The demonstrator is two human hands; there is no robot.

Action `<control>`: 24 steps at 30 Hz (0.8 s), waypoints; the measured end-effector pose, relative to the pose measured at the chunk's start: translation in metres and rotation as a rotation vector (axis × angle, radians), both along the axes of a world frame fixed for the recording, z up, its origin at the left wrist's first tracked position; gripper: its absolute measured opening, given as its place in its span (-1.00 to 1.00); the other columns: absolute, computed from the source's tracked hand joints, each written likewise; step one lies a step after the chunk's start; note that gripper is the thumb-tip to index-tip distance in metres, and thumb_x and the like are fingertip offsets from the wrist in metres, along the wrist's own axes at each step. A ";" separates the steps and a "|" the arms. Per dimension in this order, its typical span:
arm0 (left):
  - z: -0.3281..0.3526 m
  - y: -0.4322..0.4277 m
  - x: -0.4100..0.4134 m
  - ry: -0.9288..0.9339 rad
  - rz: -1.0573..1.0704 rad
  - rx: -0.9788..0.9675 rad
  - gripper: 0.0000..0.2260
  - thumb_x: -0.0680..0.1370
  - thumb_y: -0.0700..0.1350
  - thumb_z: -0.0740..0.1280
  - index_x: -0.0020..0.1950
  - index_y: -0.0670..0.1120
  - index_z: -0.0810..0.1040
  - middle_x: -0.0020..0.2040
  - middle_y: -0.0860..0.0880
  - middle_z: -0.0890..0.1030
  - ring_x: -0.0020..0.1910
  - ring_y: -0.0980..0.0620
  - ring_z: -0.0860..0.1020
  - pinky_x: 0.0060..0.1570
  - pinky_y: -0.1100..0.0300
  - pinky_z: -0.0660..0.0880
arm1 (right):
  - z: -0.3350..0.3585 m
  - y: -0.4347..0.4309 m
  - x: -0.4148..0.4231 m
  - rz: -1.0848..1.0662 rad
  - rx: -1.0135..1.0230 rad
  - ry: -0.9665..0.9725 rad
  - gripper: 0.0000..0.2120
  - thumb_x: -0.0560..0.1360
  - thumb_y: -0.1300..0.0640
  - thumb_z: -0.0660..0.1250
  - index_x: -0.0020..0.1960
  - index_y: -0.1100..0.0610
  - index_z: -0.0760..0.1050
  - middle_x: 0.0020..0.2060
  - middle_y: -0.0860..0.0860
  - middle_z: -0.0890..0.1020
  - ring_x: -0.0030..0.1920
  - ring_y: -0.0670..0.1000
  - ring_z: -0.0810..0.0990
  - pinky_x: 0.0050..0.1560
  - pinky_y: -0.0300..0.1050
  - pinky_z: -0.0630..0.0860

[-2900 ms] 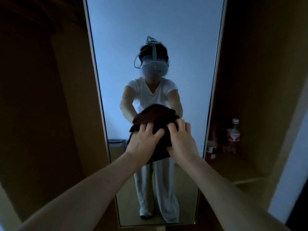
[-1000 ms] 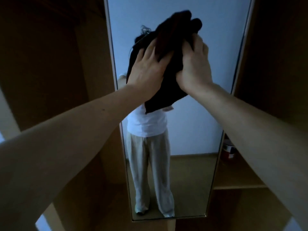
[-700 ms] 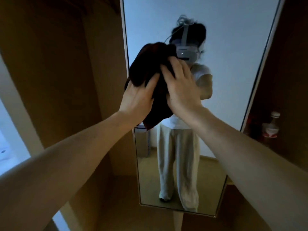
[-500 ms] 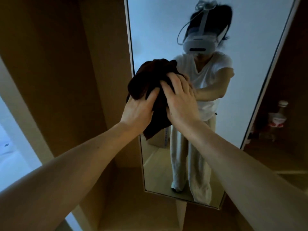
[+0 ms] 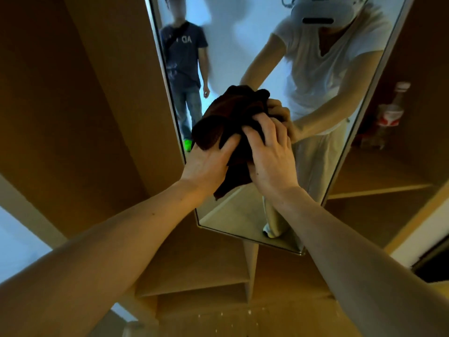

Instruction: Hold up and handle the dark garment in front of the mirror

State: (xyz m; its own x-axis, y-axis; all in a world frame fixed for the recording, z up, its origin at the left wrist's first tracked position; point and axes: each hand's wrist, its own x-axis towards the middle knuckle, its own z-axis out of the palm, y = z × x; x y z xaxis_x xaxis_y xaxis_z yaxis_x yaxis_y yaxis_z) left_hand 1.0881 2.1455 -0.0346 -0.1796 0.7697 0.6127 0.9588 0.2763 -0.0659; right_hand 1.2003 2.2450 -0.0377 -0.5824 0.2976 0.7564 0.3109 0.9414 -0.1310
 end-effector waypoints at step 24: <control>-0.174 0.048 0.069 -0.491 -0.072 -0.135 -0.53 0.49 0.39 0.02 0.30 0.24 0.39 0.35 0.16 0.39 0.38 0.11 0.33 0.30 0.54 0.10 | -0.176 0.041 0.080 0.041 -0.268 -0.021 -0.62 0.41 0.07 0.18 0.20 0.14 0.42 0.24 0.13 0.31 0.23 0.24 0.33 0.20 0.14 0.43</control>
